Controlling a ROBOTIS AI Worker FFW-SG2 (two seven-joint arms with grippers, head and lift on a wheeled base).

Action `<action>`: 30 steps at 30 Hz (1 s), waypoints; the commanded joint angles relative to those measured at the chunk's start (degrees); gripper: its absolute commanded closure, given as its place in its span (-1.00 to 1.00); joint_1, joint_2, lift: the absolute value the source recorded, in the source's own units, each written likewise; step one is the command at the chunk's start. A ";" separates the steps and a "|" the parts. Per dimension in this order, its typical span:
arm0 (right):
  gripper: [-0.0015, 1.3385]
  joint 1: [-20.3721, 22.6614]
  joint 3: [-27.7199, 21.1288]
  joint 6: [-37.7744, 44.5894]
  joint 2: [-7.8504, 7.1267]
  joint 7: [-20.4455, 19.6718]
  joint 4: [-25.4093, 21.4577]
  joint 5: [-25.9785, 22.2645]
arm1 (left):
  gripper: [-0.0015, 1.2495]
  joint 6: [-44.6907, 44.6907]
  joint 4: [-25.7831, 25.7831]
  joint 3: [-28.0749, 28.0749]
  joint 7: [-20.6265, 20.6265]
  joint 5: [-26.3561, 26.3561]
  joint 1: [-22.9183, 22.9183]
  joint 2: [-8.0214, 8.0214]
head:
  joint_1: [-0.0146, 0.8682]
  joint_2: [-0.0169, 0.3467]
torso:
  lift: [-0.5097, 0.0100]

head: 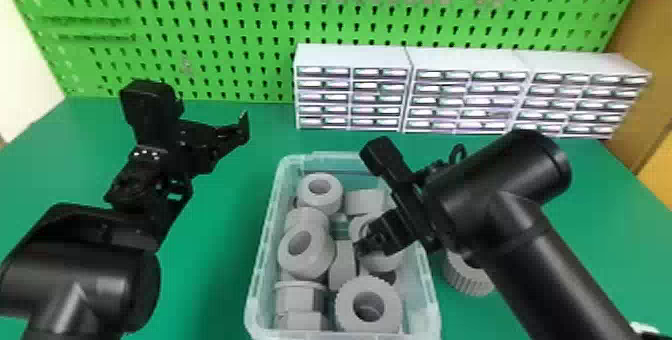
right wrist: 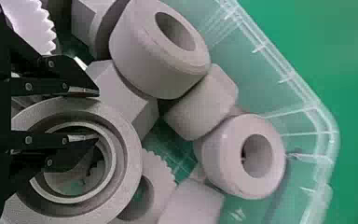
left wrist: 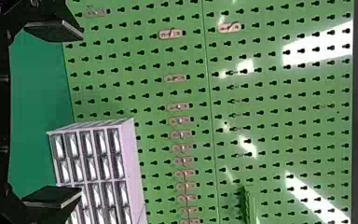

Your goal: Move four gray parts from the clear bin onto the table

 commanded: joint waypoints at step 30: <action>0.51 4.95 -19.97 -1.54 0.08 3.69 -8.74 22.73 | -0.81 0.09 0.00 -0.08 -0.09 0.18 0.32 0.00 | 0.57 -0.72 | 0.77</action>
